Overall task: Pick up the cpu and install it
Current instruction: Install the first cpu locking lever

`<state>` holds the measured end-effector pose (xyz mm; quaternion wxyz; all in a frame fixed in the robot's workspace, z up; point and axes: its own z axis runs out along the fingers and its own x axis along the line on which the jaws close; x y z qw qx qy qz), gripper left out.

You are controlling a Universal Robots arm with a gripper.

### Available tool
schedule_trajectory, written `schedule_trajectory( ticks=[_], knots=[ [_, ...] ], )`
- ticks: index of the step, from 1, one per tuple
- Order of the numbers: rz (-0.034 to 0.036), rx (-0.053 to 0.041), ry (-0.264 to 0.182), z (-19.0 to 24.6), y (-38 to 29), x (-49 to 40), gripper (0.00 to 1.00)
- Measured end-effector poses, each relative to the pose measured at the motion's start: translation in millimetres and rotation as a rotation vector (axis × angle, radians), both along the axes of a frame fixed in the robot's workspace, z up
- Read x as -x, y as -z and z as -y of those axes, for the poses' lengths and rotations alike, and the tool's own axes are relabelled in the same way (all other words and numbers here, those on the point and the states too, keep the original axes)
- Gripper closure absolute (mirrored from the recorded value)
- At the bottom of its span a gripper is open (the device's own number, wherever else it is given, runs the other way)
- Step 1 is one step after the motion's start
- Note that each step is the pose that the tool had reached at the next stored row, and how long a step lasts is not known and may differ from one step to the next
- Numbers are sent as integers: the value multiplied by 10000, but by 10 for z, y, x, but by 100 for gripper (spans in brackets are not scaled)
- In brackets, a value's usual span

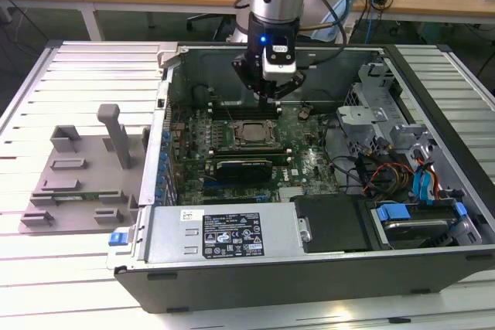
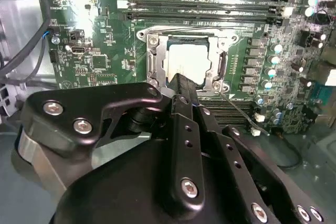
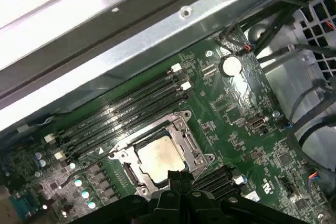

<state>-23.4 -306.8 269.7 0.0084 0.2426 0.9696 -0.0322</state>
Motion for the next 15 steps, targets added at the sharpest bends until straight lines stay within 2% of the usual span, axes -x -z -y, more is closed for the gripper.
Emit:
schedule_trajectory(
  ticks=[1, 3, 4, 6, 9, 15],
  knots=[
    [1, 0, -674, 0, 0, 0, 89],
    [1, -2, -1211, 0, 0, 0, 89],
    [1, -6, -1648, 0, 0, 0, 89],
    [1, -6, -2014, 0, 0, 0, 89],
    [1, -6, -2914, 0, 0, 0, 89],
    [0, -5, -4090, 0, 0, 0, 89]
  ],
)
